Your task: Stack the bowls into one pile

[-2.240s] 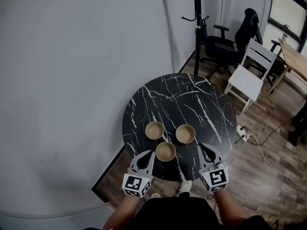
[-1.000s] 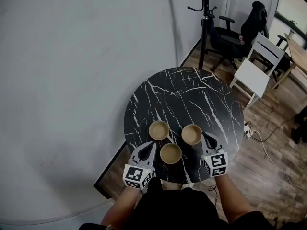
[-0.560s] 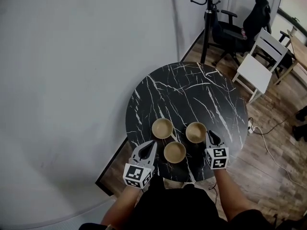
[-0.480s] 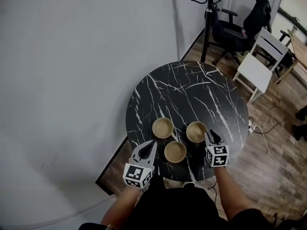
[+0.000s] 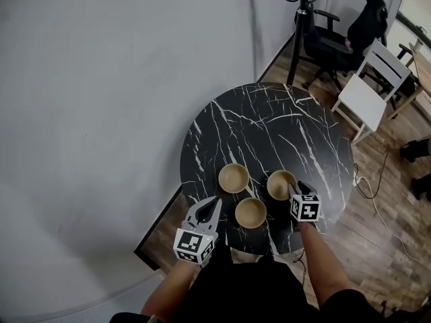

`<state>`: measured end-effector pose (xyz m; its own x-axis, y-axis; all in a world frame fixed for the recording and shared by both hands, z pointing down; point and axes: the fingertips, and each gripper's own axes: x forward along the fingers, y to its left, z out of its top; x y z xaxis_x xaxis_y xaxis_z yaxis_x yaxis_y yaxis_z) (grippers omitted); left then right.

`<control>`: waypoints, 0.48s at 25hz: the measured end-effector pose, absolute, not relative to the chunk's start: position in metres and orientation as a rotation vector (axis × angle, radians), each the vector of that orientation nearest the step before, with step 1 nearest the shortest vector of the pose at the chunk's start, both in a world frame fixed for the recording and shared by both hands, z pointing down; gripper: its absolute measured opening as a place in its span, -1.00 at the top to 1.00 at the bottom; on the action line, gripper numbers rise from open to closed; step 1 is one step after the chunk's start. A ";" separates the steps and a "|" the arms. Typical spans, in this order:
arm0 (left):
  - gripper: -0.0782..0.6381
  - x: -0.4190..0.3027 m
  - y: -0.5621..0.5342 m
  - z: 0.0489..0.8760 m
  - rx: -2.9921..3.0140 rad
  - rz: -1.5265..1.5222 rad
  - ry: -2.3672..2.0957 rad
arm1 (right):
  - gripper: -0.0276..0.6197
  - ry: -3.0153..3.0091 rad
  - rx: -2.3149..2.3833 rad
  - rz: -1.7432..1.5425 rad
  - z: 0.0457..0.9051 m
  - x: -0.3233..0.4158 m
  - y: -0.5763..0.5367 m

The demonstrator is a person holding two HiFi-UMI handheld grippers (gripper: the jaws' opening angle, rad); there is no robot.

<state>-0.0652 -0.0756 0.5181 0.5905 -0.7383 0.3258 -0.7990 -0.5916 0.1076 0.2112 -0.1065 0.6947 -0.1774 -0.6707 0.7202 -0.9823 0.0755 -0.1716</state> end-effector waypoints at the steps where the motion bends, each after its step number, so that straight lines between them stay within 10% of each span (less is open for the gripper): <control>1: 0.74 -0.066 -0.075 0.519 2.575 0.363 -1.270 | 0.44 -1.893 1.630 0.917 0.697 0.211 -0.107; 12: 0.74 -0.070 -0.077 0.523 2.559 0.354 -1.274 | 0.51 -1.867 1.667 0.987 0.709 0.212 -0.112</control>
